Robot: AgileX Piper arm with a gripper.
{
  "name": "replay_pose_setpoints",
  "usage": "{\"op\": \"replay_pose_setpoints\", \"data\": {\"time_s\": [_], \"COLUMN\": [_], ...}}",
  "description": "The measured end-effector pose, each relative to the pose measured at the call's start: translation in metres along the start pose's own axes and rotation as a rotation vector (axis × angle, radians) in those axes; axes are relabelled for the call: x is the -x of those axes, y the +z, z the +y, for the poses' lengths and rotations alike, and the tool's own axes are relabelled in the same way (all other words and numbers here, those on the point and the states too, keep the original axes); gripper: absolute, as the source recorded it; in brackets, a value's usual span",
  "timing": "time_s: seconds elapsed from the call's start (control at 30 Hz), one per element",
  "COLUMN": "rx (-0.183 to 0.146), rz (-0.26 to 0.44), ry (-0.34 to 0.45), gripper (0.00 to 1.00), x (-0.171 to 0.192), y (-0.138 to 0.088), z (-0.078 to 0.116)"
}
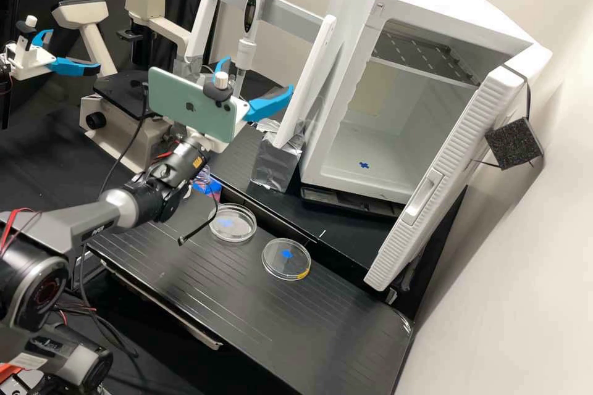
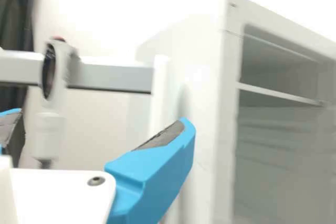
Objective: Use the pipette
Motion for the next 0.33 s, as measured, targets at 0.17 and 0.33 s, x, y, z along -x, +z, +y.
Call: {"op": "replay_pose_setpoints", "data": {"time_s": [0.17,0.33], "rx": [-0.034,-0.108], "rz": [0.038,0.017], "ry": [0.050,0.033], "gripper": [1.00,1.00], "x": [0.012,0.018], "y": [0.022,0.038], "z": [-0.009,-0.013]}}
